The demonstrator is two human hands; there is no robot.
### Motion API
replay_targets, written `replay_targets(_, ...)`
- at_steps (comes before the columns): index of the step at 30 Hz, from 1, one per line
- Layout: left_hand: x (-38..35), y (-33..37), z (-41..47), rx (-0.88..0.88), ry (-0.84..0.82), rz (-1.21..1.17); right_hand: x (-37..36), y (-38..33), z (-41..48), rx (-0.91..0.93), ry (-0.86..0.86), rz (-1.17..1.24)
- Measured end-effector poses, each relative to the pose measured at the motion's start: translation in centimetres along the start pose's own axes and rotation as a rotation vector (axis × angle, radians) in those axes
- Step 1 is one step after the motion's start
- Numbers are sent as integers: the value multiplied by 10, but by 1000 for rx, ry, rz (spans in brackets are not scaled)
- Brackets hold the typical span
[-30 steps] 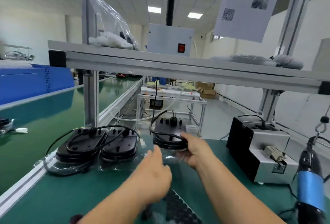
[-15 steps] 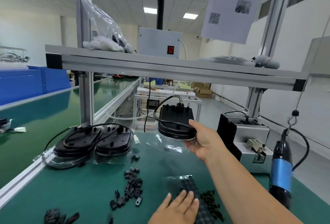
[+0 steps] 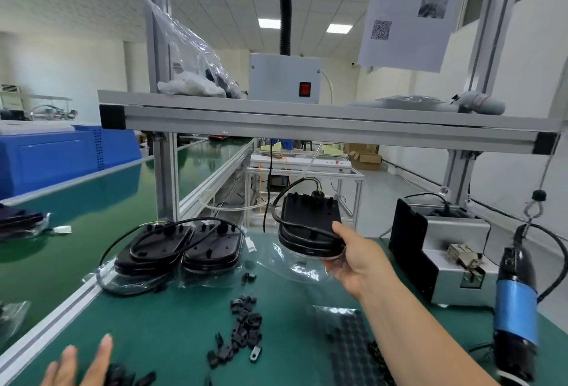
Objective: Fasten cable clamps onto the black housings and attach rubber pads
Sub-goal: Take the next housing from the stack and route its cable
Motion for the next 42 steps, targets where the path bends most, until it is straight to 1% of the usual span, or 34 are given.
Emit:
replay_targets(1, -7, -2, -3, 43, 22, 6, -1, 3, -1, -2, 1, 5)
replay_targets(2, -9, 3, -2, 55, -88, -13, -1, 6, -2, -2, 2, 6)
replay_targets(4, -26, 16, 12, 99, -415, 44, -1, 8, -4, 0, 5, 7)
replay_targets(5, -37, 26, 23, 95, -461, 157, -1, 8, -4, 6, 7, 11)
replay_targets(6, -49, 36, 34, 71, -476, 180, 0, 7, -4, 12, 10, 16)
replay_targets(8, -63, 57, 48, 10, -597, 122, 1, 5, -3, 24, 13, 31)
replay_targets(9, -68, 68, 55, -22, -589, 77, 2, 3, -3, 32, 15, 33)
replay_targets(12, -75, 94, 72, -23, -584, -96, 5, -1, -2, 55, 23, 16)
replay_targets(14, -79, 103, 83, -59, -536, -112, 8, 0, -2, 62, 36, 13)
replay_targets(16, -84, 111, 97, -122, -463, -52, 13, 1, -1, 68, 49, 19)
replay_targets(19, -89, 127, 124, -311, -405, 12, 19, -1, 3, 91, 44, 24)
replay_targets(22, -92, 158, 149, -555, -457, -6, 21, -8, 5, 128, 35, 23)
replay_targets(24, -98, 184, 163, -642, -510, -12, 21, -14, 6, 157, 27, 17)
replay_targets(26, -105, 205, 175, -690, -539, 12, 23, -16, 7, 183, 29, 18)
replay_targets(29, -119, 216, 187, -688, -598, 46, 25, -14, 10, 181, 34, 25)
replay_targets(32, -127, 214, 192, -643, -658, -5, 28, -12, 13, 170, 42, 17)
replay_targets(35, -128, 208, 188, -685, -654, 84, 30, -12, 15, 172, 69, 9)
replay_targets(37, -130, 196, 180, -666, -658, 107, 31, -10, 15, 167, 81, 10)
replay_targets(40, -124, 167, 167, -644, -642, 118, 27, -6, 9, 144, 81, -2)
replay_targets(42, -111, 151, 164, -609, -609, 56, 23, -5, 5, 133, 75, -13)
Point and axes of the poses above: each hand's wrist, its own z-axis towards the middle knuckle, its own x-axis out of the back of the hand, y = z × x, the point moved 4 cm from there along z, towards the middle knuckle, and after that the axes turned 15 degrees about z, right-handed, at the moved point
